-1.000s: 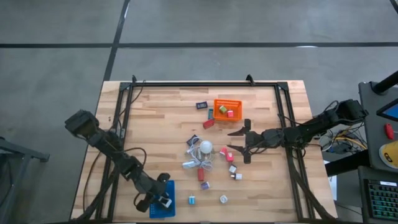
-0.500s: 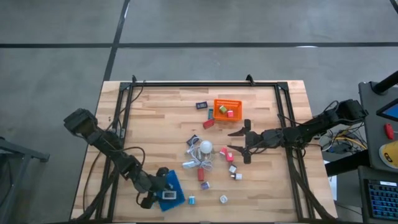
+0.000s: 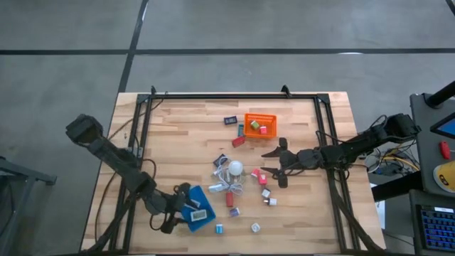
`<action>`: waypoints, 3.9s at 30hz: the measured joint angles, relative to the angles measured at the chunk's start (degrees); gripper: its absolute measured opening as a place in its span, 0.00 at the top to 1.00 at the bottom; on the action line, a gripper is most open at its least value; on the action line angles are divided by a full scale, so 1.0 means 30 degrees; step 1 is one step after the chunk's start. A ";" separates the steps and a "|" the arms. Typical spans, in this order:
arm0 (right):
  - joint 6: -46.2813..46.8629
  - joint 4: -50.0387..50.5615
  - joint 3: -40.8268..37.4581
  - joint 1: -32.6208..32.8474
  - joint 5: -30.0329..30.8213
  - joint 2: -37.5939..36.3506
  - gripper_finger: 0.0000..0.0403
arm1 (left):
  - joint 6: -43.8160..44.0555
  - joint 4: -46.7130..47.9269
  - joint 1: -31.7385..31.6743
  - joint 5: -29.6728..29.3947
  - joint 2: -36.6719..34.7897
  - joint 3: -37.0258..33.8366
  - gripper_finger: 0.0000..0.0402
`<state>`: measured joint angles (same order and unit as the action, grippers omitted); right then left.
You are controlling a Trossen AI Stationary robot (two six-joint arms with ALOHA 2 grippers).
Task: Pick & Place Office items
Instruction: Move the bottom left blue bin to the left side of the orange bin
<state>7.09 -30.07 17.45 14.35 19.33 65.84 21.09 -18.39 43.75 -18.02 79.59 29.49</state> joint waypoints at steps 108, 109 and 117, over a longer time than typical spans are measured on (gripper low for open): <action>-0.4190 0.5074 1.4433 -0.9153 -0.9409 1.1504 0.98 | 0.8813 -0.4599 -0.5771 -2.2274 -0.2747 -0.8844 0.33; -0.4283 0.4900 1.4326 -0.9303 -0.9611 1.1504 0.98 | 0.8579 -0.4627 -0.5886 -2.2267 -0.2747 -0.8730 0.33; -0.5038 0.4522 1.4435 -0.9275 -1.1873 1.1515 0.98 | 0.5483 -0.4746 -0.6054 -2.2194 -0.2747 -0.7112 0.37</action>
<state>-8.02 -16.50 60.76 -13.47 -16.29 100.39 37.54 -32.63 25.59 -84.60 71.35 8.16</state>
